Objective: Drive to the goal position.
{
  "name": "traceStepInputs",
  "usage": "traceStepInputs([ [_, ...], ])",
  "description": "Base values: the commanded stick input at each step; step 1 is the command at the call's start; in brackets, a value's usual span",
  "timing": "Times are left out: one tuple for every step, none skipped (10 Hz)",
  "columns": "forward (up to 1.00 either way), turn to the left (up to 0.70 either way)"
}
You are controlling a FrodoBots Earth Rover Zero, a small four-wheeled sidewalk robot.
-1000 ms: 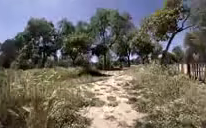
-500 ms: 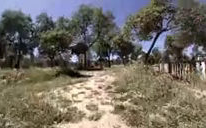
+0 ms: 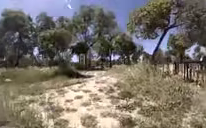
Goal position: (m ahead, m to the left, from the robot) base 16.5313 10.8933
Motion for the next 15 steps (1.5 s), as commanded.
traceStepInputs([
  [0.85, 0.32],
  [0.85, 0.34],
  [0.85, 0.09],
  [0.85, 0.0],
  [0.85, 0.0],
  [0.85, 0.0],
  [0.85, 0.0],
  [0.85, 0.0],
  [0.85, 0.0],
  [0.85, 0.0],
  [0.85, 0.0],
  [0.85, 0.0],
  [0.85, 0.0],
  [0.85, 0.0],
  [0.85, 0.0],
])
